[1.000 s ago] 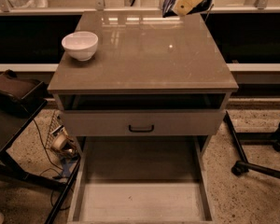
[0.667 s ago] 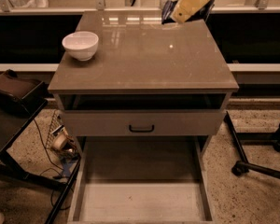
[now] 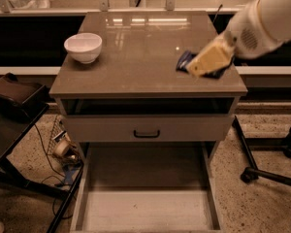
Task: Place rxbar blueberry into middle drawer
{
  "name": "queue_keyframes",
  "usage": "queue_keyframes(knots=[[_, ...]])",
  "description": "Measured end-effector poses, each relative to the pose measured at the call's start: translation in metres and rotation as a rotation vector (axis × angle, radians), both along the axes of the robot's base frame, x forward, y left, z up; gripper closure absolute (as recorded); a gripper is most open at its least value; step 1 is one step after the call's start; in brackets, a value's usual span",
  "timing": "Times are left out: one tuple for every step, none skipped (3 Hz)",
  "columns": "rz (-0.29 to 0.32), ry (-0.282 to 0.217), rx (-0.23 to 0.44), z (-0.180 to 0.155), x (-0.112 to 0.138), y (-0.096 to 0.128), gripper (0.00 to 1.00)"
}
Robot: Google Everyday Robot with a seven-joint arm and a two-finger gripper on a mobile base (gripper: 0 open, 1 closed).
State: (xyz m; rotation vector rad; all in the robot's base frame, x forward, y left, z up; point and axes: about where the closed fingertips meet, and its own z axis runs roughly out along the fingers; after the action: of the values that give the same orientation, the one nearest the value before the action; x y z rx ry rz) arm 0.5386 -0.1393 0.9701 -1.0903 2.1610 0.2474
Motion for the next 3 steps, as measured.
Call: queue_keyframes(knots=[[-0.009,0.171,0.024,-0.094,-0.044,-0.007,1.00],[-0.009,0.168,0.025,-0.093,-0.043,-0.007,1.00],[0.001,0.185,0.068,-0.121,-0.039,0.003,1.00]])
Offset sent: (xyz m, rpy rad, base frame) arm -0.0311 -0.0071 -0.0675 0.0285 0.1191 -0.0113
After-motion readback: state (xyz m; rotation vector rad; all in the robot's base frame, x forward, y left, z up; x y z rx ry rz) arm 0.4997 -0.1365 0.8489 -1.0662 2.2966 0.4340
